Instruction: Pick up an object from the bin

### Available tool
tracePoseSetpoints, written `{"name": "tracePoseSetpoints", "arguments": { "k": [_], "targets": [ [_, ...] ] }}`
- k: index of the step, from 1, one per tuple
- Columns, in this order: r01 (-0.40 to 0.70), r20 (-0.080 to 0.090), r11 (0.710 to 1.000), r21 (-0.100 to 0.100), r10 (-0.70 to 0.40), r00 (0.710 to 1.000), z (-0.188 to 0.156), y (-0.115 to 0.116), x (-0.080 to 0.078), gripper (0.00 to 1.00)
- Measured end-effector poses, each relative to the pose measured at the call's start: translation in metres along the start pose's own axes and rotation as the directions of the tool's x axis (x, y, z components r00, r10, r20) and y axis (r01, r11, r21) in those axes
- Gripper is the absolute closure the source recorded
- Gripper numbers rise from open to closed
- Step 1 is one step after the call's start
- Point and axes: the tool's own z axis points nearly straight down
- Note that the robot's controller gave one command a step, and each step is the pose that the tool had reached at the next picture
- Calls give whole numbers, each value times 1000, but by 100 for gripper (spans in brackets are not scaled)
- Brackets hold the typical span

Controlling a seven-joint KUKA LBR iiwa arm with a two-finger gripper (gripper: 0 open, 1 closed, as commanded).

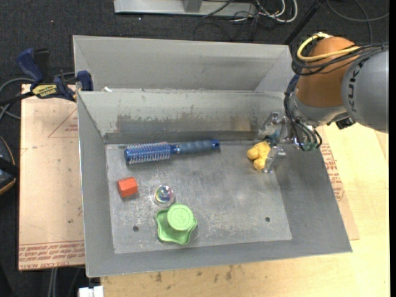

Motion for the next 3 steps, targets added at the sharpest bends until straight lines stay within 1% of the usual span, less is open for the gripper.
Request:
{"name": "tracePoseSetpoints", "arguments": {
  "k": [1,2,3],
  "targets": [
    [-170,2,985,-2,170,985,23,-13,-4,0],
    [-172,5,985,-3,172,985,32,-15,-3,0],
    [-171,13,985,-3,171,985,31,-15,-5,100]
  ]
}}
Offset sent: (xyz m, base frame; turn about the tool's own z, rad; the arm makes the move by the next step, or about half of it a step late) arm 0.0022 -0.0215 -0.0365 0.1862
